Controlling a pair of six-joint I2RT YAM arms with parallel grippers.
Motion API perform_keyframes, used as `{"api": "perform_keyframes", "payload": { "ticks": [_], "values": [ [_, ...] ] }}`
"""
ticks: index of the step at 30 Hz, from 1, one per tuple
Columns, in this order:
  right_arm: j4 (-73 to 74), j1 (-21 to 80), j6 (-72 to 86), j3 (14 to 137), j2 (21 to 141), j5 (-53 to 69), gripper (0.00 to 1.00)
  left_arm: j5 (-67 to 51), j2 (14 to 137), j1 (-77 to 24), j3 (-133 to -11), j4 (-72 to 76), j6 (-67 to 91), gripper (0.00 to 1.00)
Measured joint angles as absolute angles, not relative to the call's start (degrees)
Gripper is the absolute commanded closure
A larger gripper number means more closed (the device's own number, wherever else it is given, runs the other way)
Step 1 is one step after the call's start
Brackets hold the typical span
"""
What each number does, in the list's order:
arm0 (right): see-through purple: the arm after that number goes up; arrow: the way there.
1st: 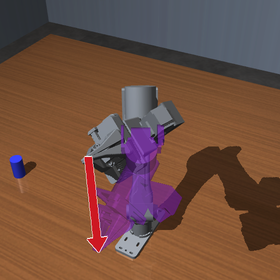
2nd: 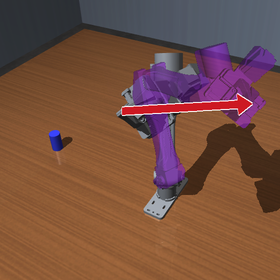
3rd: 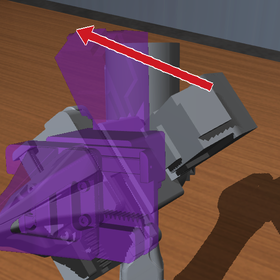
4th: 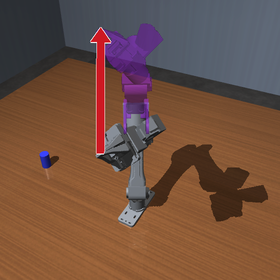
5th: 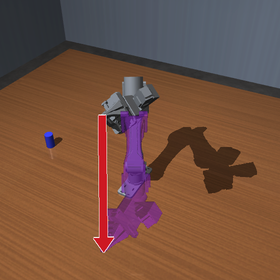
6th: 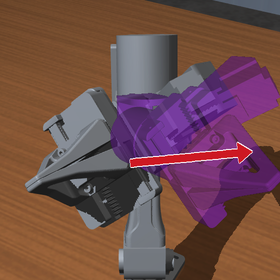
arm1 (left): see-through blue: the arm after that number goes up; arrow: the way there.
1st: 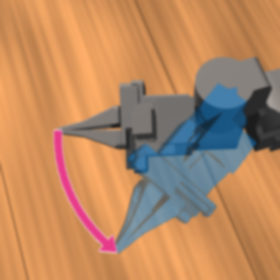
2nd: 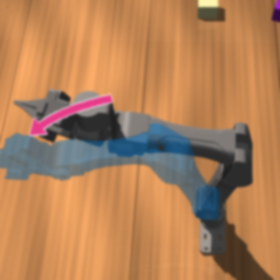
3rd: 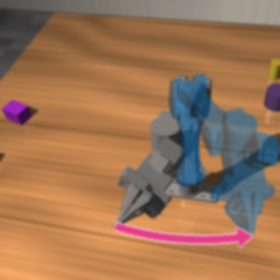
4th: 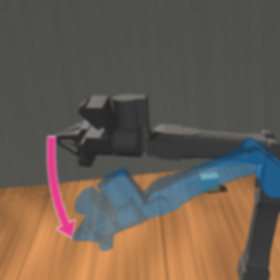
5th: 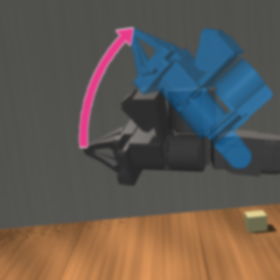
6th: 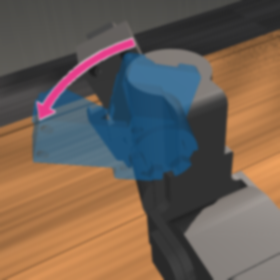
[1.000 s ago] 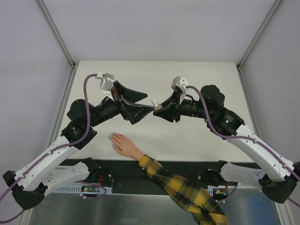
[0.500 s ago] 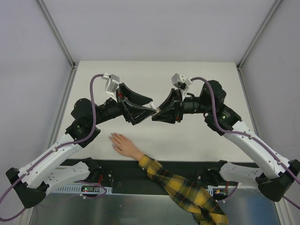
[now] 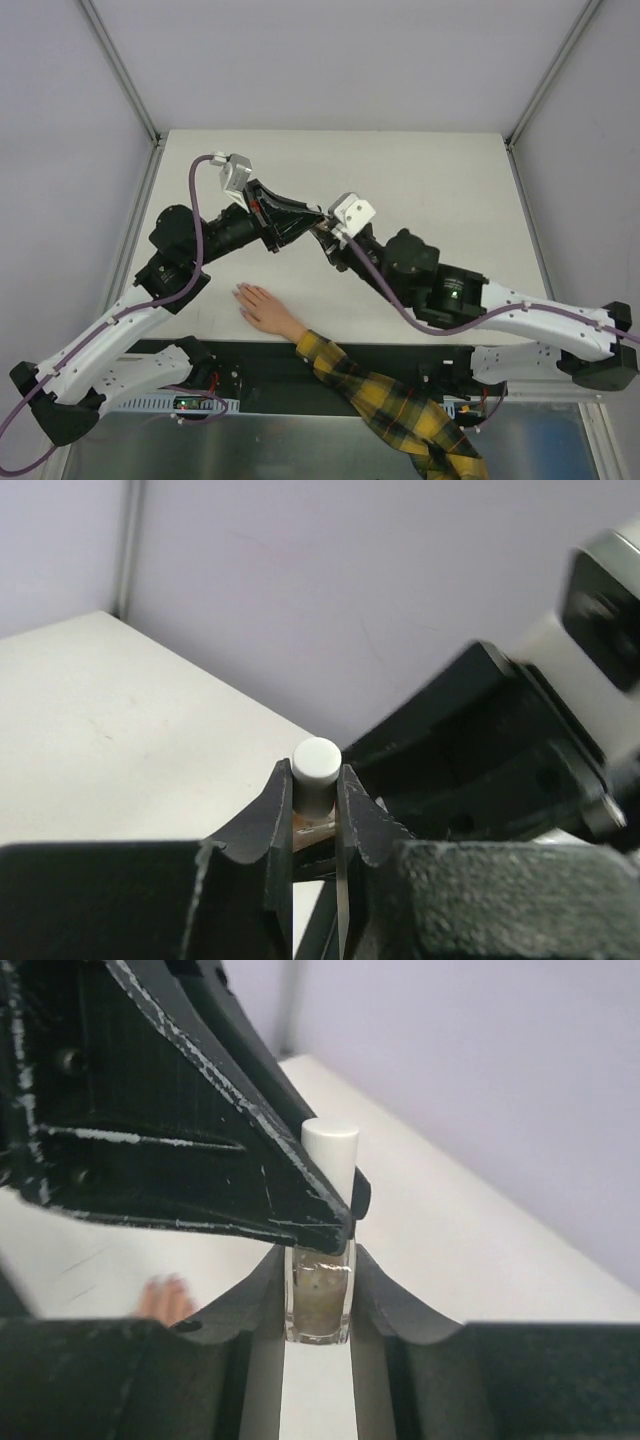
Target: Paint the nails
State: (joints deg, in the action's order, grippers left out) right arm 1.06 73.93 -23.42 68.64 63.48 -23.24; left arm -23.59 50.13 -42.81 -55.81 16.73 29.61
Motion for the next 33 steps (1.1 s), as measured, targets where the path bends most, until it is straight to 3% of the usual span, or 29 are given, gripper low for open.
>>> {"api": "perform_keyframes", "payload": {
  "ticks": [2,5,6,7,8,10,13,17,23,28,33],
  "values": [
    [-3.11,78.54,-28.73,68.95,66.13,-36.99,1.00,-21.41,49.98,-42.83,-55.90,15.92,29.15,1.00],
    [-3.53,79.13,-31.24,68.40,67.68,-42.33,1.00,-18.83,50.96,-43.05,-55.90,14.20,29.30,0.96],
    [-2.90,78.30,-31.16,67.92,67.37,-41.76,1.00,-18.31,51.48,-43.18,-55.90,13.82,29.34,0.83],
    [-2.22,77.14,-30.85,67.37,66.78,-40.05,0.99,-17.87,51.86,-43.18,-55.90,13.45,29.39,0.62],
    [-1.41,75.90,-30.33,66.87,66.04,-36.97,0.99,-17.67,52.03,-43.20,-55.90,13.19,29.41,0.53],
    [0.73,72.12,-28.82,66.15,64.03,-28.73,1.00,-17.74,52.03,-43.20,-55.90,12.84,29.56,0.38],
    [4.23,65.25,-26.20,65.80,61.21,-15.40,1.00,-18.09,51.27,-43.18,-55.90,12.88,30.20,0.29],
    [7.07,58.67,-22.44,65.82,59.42,1.85,0.99,-19.00,49.34,-43.18,-55.90,12.97,30.50,0.22],
    [5.30,47.29,-10.72,65.80,59.79,29.58,1.00,-20.14,46.37,-43.00,-54.37,16.29,31.31,0.20],
    [0.36,45.36,-3.25,65.80,61.78,43.05,1.00,-22.92,46.48,-42.02,-53.41,19.57,33.95,0.23],
    [-3.53,44.75,1.80,65.76,63.16,49.06,0.99,-25.41,47.24,-41.52,-53.36,22.46,36.07,0.30]
  ]
}}
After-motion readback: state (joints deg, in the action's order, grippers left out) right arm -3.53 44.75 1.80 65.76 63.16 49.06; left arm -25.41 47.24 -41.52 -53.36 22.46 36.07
